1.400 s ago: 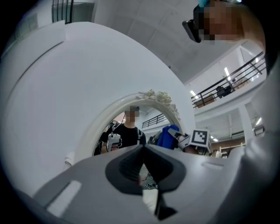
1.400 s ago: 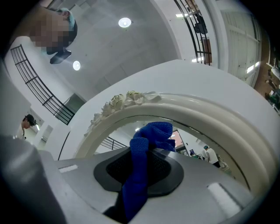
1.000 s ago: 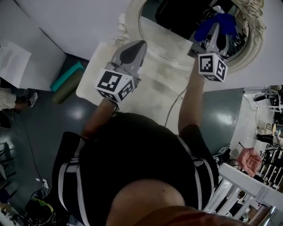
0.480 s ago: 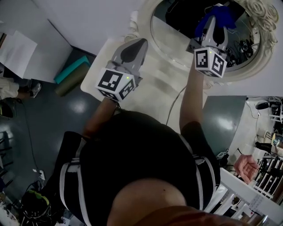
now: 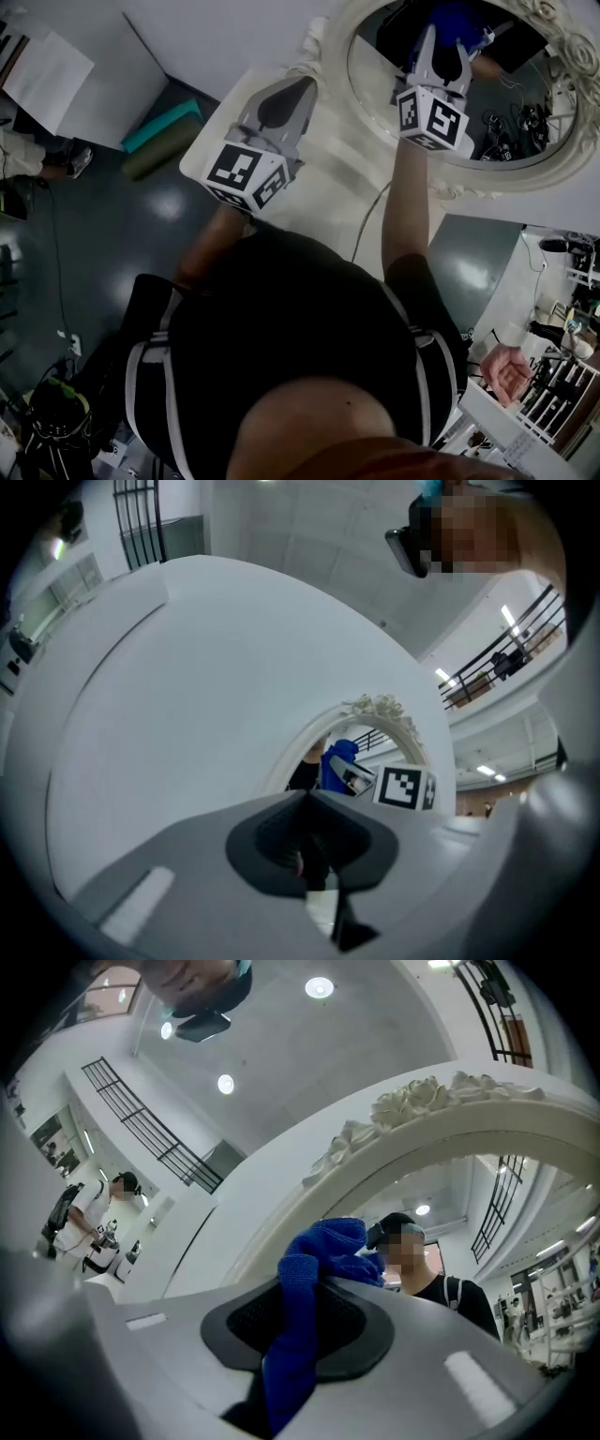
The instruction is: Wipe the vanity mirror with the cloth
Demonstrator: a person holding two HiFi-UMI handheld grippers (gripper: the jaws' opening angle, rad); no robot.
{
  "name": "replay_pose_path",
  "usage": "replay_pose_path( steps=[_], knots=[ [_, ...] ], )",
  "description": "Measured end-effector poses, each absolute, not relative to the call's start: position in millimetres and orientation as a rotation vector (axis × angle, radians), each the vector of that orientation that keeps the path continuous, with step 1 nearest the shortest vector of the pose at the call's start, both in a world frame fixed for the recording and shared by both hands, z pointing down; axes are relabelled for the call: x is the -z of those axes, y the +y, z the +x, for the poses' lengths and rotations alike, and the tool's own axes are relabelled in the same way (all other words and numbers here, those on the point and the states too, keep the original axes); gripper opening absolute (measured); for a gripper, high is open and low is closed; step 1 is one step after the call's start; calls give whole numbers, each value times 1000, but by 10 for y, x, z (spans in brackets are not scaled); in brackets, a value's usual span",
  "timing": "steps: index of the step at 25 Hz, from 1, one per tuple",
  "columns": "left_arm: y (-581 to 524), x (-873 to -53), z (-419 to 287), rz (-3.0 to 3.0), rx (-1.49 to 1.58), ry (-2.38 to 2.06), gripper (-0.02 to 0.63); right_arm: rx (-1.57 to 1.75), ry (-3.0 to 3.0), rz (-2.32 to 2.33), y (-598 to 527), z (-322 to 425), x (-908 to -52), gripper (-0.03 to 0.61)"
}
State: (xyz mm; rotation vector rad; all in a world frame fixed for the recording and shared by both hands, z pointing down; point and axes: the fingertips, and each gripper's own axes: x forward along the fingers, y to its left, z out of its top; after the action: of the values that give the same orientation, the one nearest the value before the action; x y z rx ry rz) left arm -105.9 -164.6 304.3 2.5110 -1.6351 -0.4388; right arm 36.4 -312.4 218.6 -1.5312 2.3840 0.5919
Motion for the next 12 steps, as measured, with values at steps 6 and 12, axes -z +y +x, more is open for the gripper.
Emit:
replay_pose_path(
  steps=[6, 12],
  knots=[
    [-1614, -3035, -1171, 2491, 428, -1667, 12, -614, 2449, -1527, -3214, 46, -2438, 77],
    [-1555, -3064, -1267, 2470, 425, -1691, 11, -584, 2508, -1499, -3250, -192, -2655, 77]
  ],
)
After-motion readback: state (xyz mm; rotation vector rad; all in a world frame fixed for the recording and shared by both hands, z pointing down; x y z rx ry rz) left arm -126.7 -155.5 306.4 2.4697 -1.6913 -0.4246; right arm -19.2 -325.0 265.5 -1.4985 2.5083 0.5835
